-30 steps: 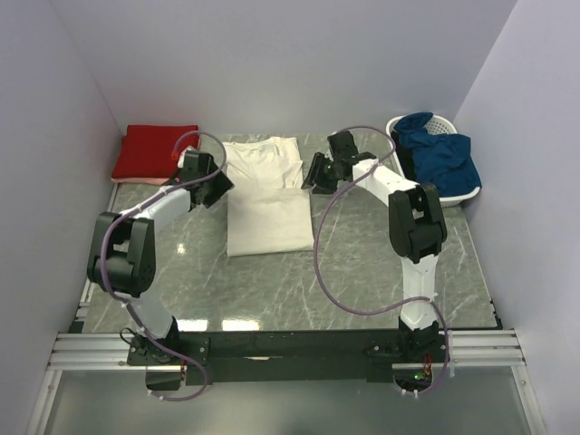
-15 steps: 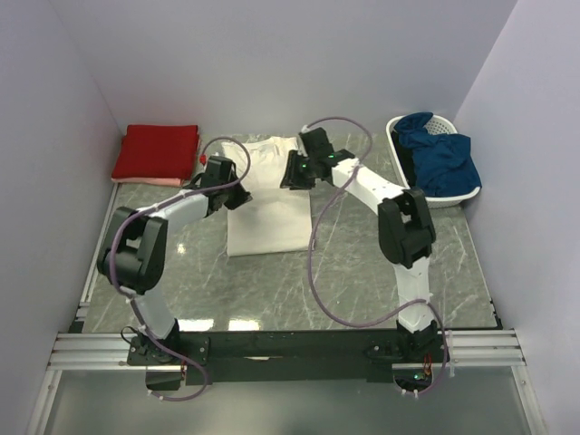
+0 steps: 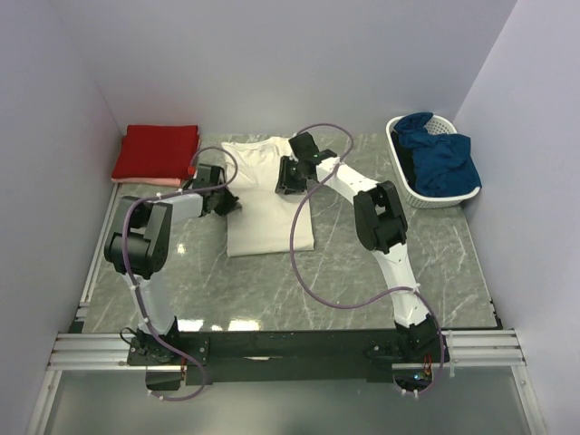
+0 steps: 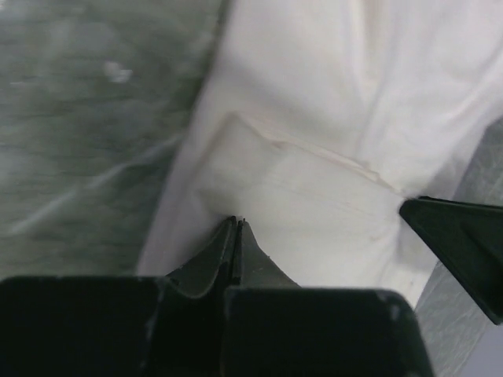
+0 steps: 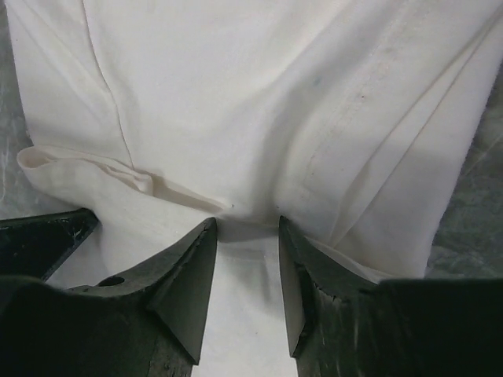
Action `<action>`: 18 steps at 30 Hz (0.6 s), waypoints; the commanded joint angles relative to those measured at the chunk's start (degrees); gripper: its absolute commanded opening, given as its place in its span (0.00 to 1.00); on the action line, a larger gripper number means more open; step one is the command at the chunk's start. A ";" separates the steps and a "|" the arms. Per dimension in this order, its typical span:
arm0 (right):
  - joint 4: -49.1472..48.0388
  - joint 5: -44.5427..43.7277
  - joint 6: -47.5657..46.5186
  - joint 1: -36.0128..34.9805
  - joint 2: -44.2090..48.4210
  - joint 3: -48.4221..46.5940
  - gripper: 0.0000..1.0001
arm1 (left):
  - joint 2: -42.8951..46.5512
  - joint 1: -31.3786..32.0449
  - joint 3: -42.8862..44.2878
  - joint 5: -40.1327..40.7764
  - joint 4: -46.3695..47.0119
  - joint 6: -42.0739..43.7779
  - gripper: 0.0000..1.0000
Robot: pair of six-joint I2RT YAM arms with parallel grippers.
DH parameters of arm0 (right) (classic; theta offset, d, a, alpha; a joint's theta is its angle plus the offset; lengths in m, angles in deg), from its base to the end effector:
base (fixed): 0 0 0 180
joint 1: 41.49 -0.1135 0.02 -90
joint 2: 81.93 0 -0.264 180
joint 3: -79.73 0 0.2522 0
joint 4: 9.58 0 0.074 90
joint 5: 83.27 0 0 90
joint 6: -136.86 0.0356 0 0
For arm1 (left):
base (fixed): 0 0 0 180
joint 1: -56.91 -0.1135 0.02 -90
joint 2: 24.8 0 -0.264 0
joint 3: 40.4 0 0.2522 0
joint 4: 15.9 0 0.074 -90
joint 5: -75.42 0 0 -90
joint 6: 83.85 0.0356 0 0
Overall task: Fold and stack the t-shirts
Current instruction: Fold the tshirt
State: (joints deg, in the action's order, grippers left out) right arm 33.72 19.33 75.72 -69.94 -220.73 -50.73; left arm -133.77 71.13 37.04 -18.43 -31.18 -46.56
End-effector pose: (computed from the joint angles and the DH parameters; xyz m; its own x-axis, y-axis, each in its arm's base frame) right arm 0.4673 0.2620 0.1655 -0.8857 0.0559 -0.4610 -0.1787 0.8753 0.4494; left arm 0.3830 -0.0995 0.1514 -0.6586 -0.6520 -0.3757 -0.3868 0.7216 -0.5742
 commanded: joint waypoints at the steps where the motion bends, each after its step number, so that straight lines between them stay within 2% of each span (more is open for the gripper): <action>1: 1.67 -1.00 -0.47 0.67 0.02 -0.28 0.45 | 0.68 -1.47 -2.59 -1.06 3.36 -1.34 0.01; 10: 0.17 1.28 -1.44 2.60 5.55 2.18 0.47 | 2.96 -2.09 -1.11 -2.29 2.40 -0.56 0.01; 18: -2.82 3.13 -1.62 4.28 14.78 6.40 0.48 | 6.49 -1.74 2.84 -8.34 3.19 0.59 0.03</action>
State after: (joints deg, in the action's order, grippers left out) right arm 33.39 21.45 75.22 -66.29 -213.58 -44.83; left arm -131.28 69.25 36.27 -22.61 -29.96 -47.28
